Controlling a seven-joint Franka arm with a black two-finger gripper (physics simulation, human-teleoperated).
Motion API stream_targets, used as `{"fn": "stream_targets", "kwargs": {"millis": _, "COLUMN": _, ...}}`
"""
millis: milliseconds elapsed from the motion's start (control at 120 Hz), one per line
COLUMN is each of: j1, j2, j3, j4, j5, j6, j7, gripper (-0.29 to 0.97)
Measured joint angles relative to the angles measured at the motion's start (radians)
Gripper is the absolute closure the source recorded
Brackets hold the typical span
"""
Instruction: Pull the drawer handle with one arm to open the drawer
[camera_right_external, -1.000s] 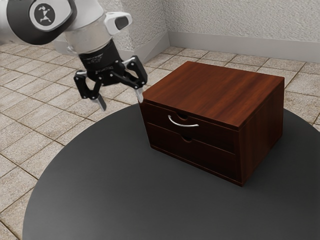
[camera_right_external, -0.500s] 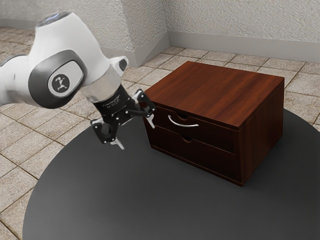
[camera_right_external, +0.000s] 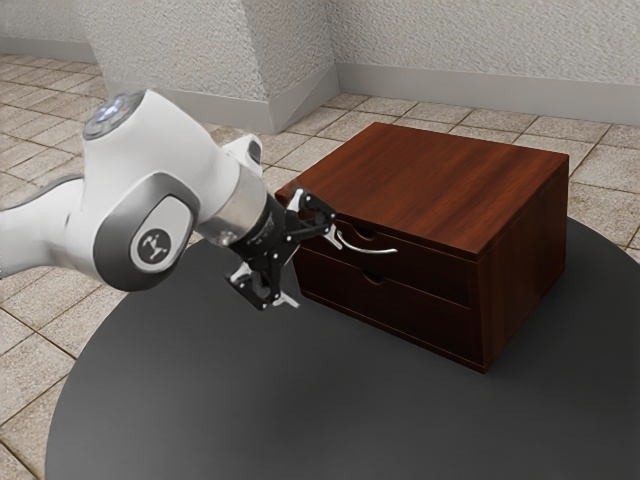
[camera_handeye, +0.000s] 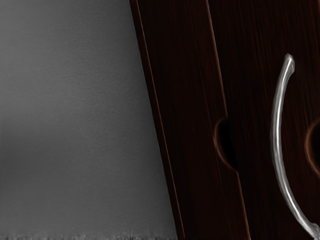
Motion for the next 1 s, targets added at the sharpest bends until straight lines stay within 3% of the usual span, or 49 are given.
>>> {"fn": "stream_targets", "kwargs": {"millis": 450, "j1": 0.009, "j2": 0.054, "j3": -0.011, "j4": -0.017, "j5": -0.004, "j6": 0.115, "j7": -0.104, "gripper": 0.00}}
{"fn": "stream_targets", "kwargs": {"millis": 1000, "j1": 0.015, "j2": 0.116, "j3": -0.010, "j4": 0.017, "j5": -0.005, "j6": 0.166, "j7": -0.159, "gripper": 0.00}}
